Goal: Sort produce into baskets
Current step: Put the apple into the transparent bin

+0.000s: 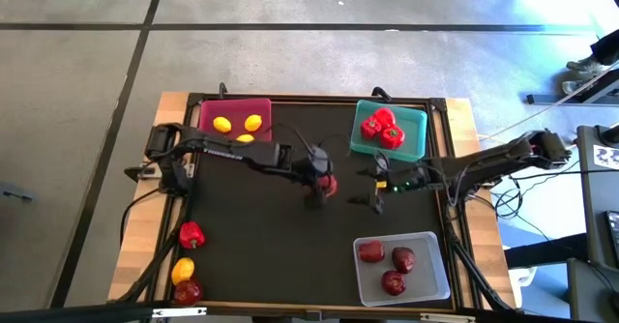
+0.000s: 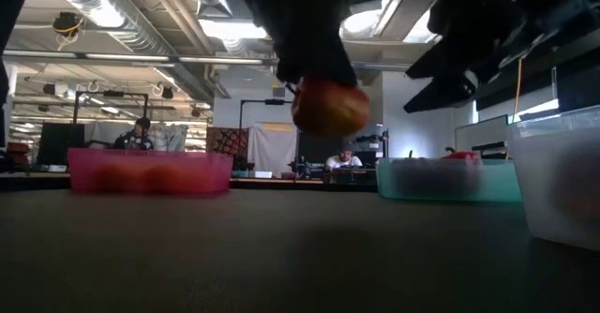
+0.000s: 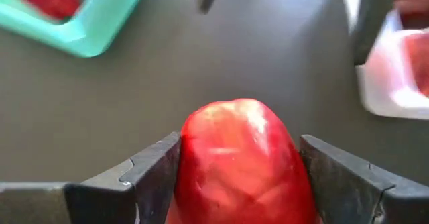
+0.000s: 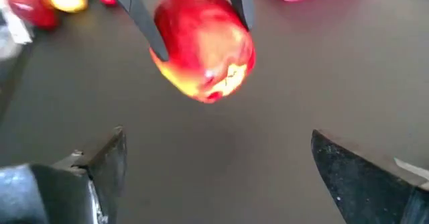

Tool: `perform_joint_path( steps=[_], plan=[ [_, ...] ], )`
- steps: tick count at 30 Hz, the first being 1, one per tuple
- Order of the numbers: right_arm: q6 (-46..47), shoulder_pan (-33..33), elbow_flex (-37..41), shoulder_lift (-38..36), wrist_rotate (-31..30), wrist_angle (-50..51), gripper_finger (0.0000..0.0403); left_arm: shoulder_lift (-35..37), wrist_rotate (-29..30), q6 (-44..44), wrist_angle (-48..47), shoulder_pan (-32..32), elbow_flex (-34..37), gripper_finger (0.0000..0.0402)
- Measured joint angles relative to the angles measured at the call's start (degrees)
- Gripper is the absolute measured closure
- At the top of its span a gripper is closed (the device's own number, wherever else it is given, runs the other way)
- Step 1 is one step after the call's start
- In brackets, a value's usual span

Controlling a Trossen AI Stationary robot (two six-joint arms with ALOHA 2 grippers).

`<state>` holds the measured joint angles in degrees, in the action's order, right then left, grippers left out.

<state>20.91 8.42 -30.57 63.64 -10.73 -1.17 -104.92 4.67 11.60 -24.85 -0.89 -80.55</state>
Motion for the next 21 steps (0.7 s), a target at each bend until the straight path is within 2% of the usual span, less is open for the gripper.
perform_joint_path(
  steps=[6, 10, 15, 21],
  plan=[
    [1.87, 5.24, 3.76, 0.99, -1.86, -12.02, 0.002, 1.53, -0.09, 0.23, 5.12, -3.74, 0.0, 0.0121],
    [2.86, 7.81, 3.81, 4.06, -2.68, -17.6, 0.002, 2.36, 0.07, -0.61, 9.62, -5.86, -0.04, 0.0121],
    [1.68, 10.15, 3.19, 9.21, -2.58, -29.85, 0.002, 2.78, -0.11, -2.34, 14.15, -8.01, -0.04, 0.0121],
    [1.22, 9.98, -0.02, 13.75, -2.2, -33.7, 0.0028, 2.78, 0.11, -2.89, 16.75, -8.96, -0.04, 0.0121]
  ],
)
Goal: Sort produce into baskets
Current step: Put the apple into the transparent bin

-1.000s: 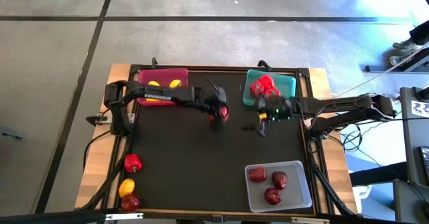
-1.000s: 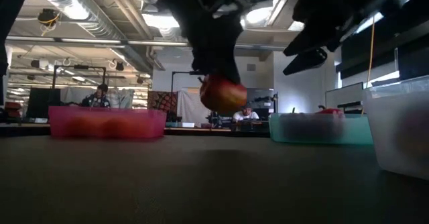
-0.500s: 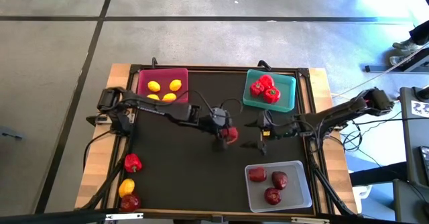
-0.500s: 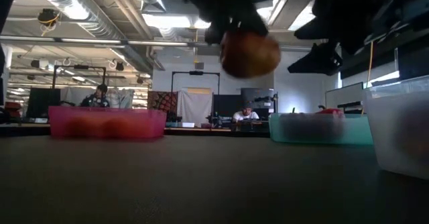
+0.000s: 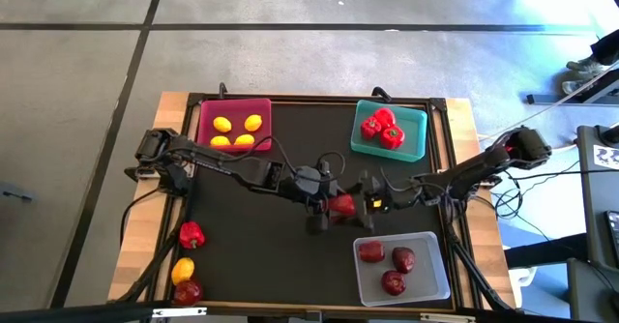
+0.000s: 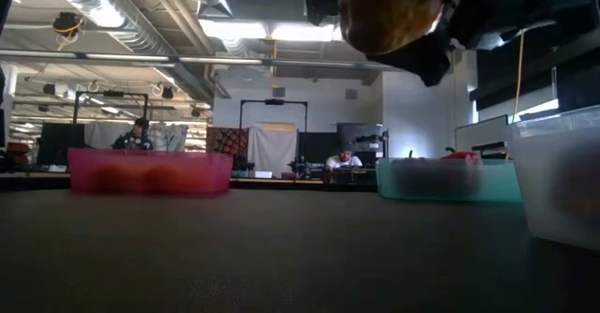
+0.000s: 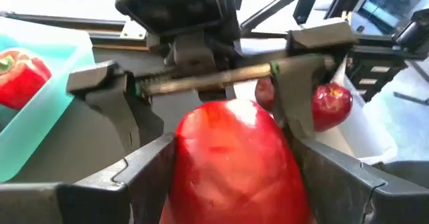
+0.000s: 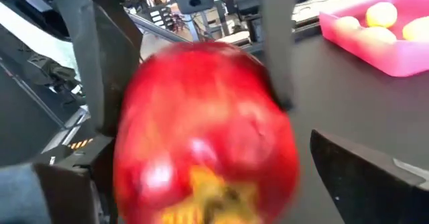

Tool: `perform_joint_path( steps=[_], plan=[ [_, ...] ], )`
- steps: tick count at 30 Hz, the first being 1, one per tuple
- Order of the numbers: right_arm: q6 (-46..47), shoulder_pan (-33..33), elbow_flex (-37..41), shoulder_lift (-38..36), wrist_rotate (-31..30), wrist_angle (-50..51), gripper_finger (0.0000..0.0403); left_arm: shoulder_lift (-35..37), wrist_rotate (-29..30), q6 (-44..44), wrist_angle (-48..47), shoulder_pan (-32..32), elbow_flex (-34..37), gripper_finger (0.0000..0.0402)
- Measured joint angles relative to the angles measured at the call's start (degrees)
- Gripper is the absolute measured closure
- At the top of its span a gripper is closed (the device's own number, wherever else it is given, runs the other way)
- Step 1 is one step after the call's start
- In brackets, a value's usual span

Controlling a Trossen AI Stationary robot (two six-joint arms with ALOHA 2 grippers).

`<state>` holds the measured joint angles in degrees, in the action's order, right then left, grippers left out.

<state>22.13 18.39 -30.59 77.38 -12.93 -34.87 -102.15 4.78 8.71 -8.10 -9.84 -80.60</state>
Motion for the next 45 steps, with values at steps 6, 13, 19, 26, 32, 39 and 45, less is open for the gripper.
perform_joint_path(
  steps=[6, 13, 19, 26, 32, 39, 45],
  plan=[
    [-0.13, 0.0, -2.4, 2.08, 0.69, 0.5, 0.0125, 0.0, -0.22, 0.1, 0.24, -0.02, 0.02, 0.0121],
    [-0.13, 0.04, -2.41, 2.08, 0.68, 0.85, 0.018, 0.0, -0.53, 1.85, 0.2, -0.02, 0.07, 0.0108],
    [-0.11, -0.04, -2.53, 2.11, 0.47, 0.84, 0.0166, 0.67, -1.31, 3.23, -1.26, -0.03, 0.04, 0.0071],
    [0.6, -0.02, -2.53, 0.05, 2.73, 4.06, 0.0166, 8.63, -1.09, 3.47, -11.98, -1.54, 0.02, 0.0064],
    [1.63, 2.53, -2.62, -5.3, 6.99, 11.04, 0.0175, 13.96, 3.07, 4.84, -22.1, -6.27, 0.4, 0.0064],
    [7.16, 9.68, -11.51, -9.8, 3.03, 37.65, 0.0175, 14.85, 14.59, 7.44, -30.13, -13.15, 0.52, 0.0064],
    [18.48, 15.47, -21.87, -9.83, 1.95, 60.74, 0.0175, 14.56, 18.7, 12.08, -32.5, -16.21, 0.55, 0.0064]
  ],
)
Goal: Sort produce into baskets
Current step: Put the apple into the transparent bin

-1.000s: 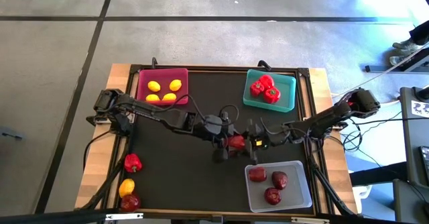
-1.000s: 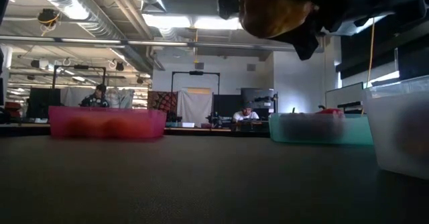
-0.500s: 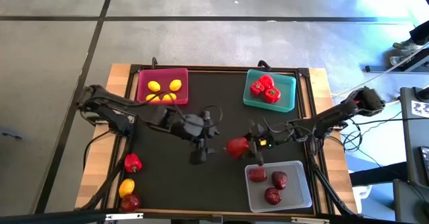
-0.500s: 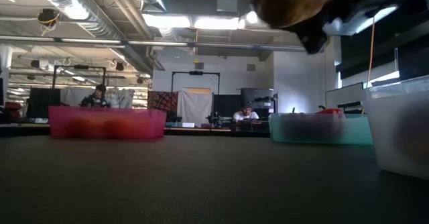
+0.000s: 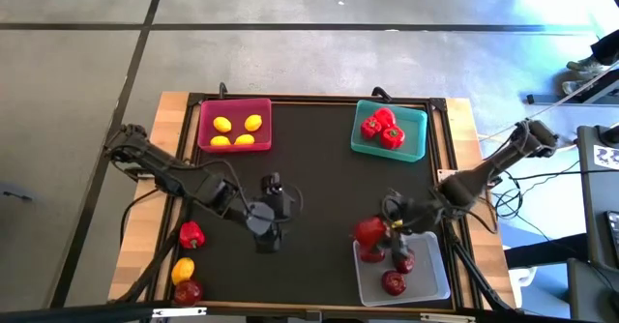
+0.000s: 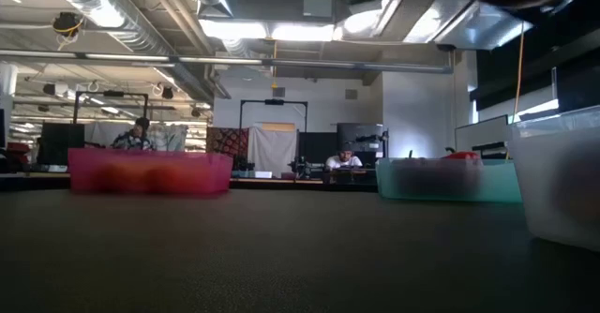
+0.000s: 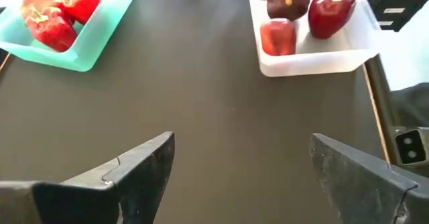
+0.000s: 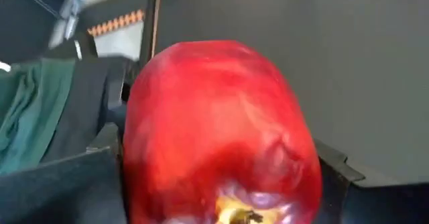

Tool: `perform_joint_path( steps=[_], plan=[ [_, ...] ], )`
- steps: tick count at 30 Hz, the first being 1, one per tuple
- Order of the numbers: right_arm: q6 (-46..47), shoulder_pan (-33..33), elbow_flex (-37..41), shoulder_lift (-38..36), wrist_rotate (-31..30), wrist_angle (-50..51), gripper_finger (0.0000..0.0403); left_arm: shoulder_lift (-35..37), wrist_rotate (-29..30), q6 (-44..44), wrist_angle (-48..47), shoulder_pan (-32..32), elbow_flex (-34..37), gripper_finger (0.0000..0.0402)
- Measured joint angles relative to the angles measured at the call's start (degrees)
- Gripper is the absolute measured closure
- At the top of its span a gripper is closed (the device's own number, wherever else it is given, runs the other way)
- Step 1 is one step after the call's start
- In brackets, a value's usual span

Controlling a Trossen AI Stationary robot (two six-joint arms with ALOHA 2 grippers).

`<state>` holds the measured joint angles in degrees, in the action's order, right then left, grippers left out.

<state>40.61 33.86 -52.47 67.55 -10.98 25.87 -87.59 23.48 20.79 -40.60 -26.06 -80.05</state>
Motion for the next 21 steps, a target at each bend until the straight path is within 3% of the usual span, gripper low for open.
perform_joint_path(
  steps=[7, 13, 19, 21],
  plan=[
    [20.55, 6.9, -4.42, 0.01, 3.16, 16.33, 0.0174, 0.0, 2.59, 0.27, -0.75, -1.86, 0.0, 0.0064],
    [36.86, 13.46, -3.56, 2.64, 7.26, 22.12, 0.0174, 0.0, 2.79, 0.04, -0.86, -1.78, 0.0, 0.0064],
    [47.39, 19.26, -3.56, 6.7, 11.35, 25.47, 0.0174, 0.0, 2.78, -0.23, -0.92, -1.78, 0.0, 0.0063],
    [50.05, 20.55, -3.56, 8.37, 16.03, 26.86, 0.0174, 0.0, 2.78, -0.64, -0.92, -1.78, 0.0, 0.0063]
  ],
)
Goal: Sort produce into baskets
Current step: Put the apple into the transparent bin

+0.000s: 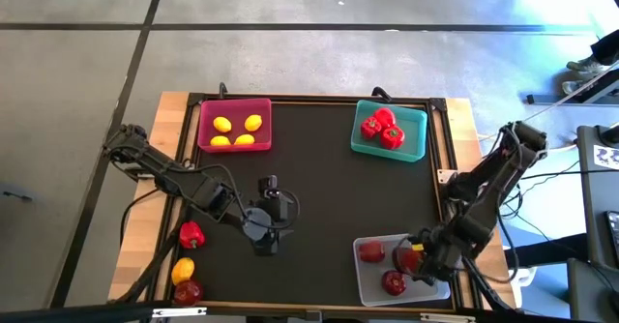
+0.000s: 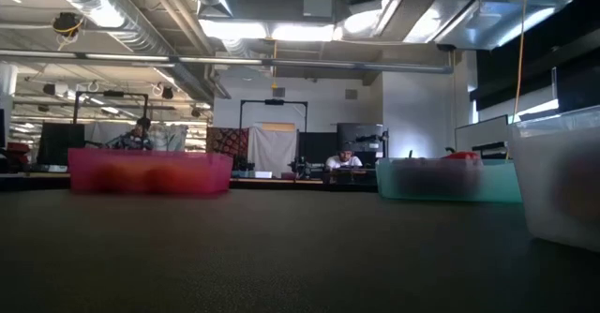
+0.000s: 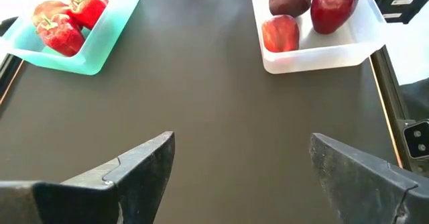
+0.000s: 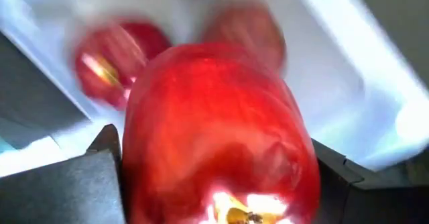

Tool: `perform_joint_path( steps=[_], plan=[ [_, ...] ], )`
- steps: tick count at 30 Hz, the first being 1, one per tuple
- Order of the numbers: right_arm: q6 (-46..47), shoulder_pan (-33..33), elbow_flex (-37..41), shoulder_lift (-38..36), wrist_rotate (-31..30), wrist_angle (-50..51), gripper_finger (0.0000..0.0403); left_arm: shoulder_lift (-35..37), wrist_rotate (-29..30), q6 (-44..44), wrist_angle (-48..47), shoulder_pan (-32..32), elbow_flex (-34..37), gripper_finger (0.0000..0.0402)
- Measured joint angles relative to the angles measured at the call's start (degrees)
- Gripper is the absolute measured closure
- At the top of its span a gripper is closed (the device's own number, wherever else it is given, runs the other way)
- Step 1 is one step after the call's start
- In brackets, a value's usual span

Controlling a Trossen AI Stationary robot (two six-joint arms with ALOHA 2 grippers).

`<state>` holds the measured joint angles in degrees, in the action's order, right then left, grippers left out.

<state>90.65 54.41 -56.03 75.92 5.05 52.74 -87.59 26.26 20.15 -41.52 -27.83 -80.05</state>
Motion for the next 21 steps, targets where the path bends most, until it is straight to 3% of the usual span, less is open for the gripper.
perform_joint_path(
  steps=[3, 11, 21],
  plan=[
    [2.34, 1.16, 0.0, 2.0, 3.64, 1.54, 0.0174, 0.0, 0.0, -0.56, 0.02, 0.0, 0.0, 0.0063],
    [3.86, 2.62, 0.0, 6.3, 3.74, 5.94, 0.0163, -0.02, -0.02, -0.58, 0.02, 0.07, 0.0, 0.0063],
    [3.45, 1.22, 0.0, 10.17, 5.16, 9.33, 0.0078, -0.02, -0.52, 2.5, -2.68, 0.07, 0.0, 0.0063]
  ],
)
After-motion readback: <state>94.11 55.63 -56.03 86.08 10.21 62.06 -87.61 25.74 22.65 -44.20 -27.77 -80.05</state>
